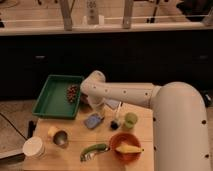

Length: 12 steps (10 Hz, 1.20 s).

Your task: Wipe table surface with sponge

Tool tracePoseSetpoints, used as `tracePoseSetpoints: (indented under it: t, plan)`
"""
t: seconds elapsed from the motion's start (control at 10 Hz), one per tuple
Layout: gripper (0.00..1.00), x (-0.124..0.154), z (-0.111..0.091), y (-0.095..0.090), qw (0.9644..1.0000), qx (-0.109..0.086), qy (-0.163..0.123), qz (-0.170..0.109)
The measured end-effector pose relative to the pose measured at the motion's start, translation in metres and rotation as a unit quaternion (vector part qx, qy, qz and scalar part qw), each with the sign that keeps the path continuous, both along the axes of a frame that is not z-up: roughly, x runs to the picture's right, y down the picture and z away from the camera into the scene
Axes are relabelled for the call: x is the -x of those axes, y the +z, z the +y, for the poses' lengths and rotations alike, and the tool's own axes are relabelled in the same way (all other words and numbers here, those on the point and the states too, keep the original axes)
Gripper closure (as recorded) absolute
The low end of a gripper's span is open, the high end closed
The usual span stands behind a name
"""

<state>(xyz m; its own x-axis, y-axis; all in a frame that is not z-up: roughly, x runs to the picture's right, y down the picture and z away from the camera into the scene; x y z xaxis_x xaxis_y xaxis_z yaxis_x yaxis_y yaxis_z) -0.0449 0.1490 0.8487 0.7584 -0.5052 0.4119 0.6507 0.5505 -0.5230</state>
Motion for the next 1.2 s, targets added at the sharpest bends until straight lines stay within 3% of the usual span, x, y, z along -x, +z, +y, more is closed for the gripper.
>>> tracePoseSetpoints:
  t: [0.7,1.2]
  plan:
    - [1.0,0.017,0.016,-0.004,0.9991,0.007,0.001,-0.043]
    - [1.0,0.017,0.016,-0.004,0.9991,0.007,0.001,-0.043]
